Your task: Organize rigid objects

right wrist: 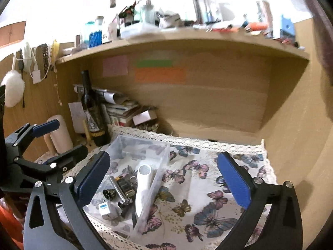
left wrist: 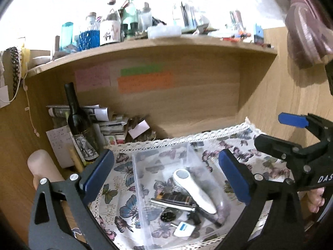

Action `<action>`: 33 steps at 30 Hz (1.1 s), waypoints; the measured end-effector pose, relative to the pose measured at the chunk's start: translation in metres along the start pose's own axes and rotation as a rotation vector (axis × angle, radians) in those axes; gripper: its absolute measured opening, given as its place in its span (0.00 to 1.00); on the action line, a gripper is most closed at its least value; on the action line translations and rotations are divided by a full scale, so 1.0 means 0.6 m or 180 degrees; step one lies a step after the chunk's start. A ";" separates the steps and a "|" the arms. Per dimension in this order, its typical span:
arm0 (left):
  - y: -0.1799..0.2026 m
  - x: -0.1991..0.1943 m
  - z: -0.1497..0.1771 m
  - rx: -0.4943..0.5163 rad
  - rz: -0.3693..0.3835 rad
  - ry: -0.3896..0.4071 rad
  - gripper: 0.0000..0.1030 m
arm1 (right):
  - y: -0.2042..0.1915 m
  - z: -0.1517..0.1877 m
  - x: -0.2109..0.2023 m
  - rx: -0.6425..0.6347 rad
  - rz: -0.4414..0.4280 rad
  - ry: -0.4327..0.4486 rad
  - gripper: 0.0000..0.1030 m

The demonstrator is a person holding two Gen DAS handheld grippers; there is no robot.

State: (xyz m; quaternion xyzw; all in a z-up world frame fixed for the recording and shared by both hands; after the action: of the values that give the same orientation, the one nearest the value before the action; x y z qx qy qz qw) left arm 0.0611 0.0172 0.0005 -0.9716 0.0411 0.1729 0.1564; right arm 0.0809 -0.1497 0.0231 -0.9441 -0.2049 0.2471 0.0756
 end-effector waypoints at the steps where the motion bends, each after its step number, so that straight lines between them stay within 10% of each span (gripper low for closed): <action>1: 0.001 -0.004 -0.001 -0.0021 0.0006 0.0020 0.99 | -0.001 0.001 -0.006 0.0006 0.0003 0.0020 1.00; 33: 0.017 -0.040 -0.010 -0.0079 0.0054 0.0196 1.00 | 0.009 0.010 -0.045 0.0075 -0.0016 0.0119 1.00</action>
State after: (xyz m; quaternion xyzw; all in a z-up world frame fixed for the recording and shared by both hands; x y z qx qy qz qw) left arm 0.0390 0.0059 0.0115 -0.9779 0.0520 0.1447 0.1416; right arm 0.0585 -0.1654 0.0282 -0.9471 -0.2028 0.2316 0.0911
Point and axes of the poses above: each gripper's, at about its wrist camera, not at the fingertips, and x roughly the way its jaws point, y to its right, z to its underside, the point moved 1 cm from there along x, roughly the way its jaws point, and after that the axes turned 14 degrees about x, right-handed, at the moved point
